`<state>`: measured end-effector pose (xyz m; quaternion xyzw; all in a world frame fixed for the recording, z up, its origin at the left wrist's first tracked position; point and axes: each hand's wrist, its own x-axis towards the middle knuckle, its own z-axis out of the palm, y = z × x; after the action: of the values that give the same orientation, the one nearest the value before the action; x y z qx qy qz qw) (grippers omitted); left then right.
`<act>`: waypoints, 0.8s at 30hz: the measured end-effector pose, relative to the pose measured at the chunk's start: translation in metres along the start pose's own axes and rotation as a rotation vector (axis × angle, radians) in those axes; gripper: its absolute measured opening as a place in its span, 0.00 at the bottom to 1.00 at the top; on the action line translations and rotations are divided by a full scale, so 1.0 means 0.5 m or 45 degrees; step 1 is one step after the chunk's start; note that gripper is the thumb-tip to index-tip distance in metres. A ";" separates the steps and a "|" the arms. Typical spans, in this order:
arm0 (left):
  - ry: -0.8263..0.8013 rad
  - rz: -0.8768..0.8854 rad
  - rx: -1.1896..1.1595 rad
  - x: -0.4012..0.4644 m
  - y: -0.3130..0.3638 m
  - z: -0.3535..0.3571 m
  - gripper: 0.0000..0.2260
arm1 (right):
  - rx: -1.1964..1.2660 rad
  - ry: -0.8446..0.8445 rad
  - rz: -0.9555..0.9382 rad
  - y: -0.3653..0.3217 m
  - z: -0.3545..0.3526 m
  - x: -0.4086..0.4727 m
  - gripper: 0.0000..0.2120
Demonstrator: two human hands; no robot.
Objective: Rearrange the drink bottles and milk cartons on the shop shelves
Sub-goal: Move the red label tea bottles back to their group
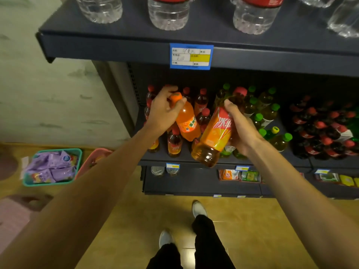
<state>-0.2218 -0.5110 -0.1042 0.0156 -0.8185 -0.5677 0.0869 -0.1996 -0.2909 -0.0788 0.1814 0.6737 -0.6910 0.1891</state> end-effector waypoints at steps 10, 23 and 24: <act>0.191 -0.688 -0.883 -0.101 -0.018 -0.062 0.08 | 0.090 -0.170 0.029 0.023 0.052 -0.006 0.33; 0.061 -1.120 -1.176 -0.154 -0.081 -0.045 0.26 | -0.012 0.049 -0.159 -0.019 0.108 0.023 0.30; 0.066 -1.117 -1.172 -0.153 -0.086 -0.044 0.28 | 0.008 0.061 -0.202 -0.035 0.112 0.028 0.30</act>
<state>-0.1461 -0.5370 -0.1462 0.3241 -0.4057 -0.8437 -0.1362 -0.2202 -0.3467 -0.0696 0.1443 0.6882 -0.7013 0.1170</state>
